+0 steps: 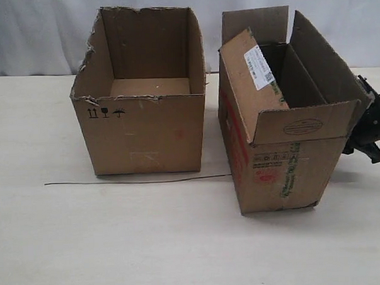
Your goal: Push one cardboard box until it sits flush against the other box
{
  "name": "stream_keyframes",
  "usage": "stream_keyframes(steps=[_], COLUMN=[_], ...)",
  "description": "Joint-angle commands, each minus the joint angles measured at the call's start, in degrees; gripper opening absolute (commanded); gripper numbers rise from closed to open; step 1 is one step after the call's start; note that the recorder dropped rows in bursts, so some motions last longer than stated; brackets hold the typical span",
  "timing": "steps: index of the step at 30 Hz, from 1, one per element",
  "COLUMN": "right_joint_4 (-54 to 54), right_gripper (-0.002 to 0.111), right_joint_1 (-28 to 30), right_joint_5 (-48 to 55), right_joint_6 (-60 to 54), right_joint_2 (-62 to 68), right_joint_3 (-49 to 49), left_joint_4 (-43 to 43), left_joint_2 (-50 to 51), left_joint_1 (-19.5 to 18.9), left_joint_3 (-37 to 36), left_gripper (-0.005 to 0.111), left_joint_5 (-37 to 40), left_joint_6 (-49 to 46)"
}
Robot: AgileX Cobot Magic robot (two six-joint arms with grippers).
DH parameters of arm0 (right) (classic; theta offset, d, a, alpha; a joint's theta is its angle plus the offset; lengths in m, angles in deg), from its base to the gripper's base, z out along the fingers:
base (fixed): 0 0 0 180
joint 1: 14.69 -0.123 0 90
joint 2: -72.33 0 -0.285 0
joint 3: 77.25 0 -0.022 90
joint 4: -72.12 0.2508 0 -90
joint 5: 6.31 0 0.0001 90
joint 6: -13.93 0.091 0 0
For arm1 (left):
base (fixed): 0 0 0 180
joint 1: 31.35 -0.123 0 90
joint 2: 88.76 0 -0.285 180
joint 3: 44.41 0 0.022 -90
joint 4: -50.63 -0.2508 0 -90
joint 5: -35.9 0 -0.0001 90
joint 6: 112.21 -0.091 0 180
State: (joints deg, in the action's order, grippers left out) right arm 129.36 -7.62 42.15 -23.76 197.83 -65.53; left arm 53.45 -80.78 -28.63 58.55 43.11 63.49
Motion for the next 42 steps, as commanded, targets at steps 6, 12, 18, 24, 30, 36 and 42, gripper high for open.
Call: stream_keyframes(steps=[6,12,18,24,30,36,42], right_joint_4=[3.77,6.3,8.37,10.45,11.69,12.55,12.55], right_gripper=[0.005,0.005,0.005,0.005,0.005,0.005,0.005], right_joint_1=[-3.28,-3.28,-3.28,-3.28,-4.64,-5.94,-5.94], right_joint_5=[0.02,-1.25,-0.74,0.79,0.29,-2.46,-3.05], right_joint_6=[-1.41,-2.18,-3.61,-4.93,-5.24,-5.28,-5.28], right_joint_2=[3.78,4.69,5.71,7.41,8.08,8.22,8.68], right_joint_3=[-1.74,-1.74,-1.74,-1.74,-1.74,-1.78,-2.85], left_joint_4=[0.23,0.23,0.23,0.23,0.23,0.23,0.23], left_joint_2=[-0.2,-0.2,-0.2,-0.2,-0.2,-0.2,-0.2], left_joint_1=[0.07,0.07,0.07,0.07,0.07,0.07,0.07], left_joint_3=[-0.18,-0.18,-0.18,-0.18,-0.18,-0.18,-0.18], left_gripper=[0.0,0.0,0.0,0.0,0.0,0.0,0.0], left_joint_5=[-0.26,-0.26,-0.36,-0.36,-0.26,-0.26,-0.26], left_joint_6=[0.04,0.04,0.04,0.04,0.04,0.04,0.04])
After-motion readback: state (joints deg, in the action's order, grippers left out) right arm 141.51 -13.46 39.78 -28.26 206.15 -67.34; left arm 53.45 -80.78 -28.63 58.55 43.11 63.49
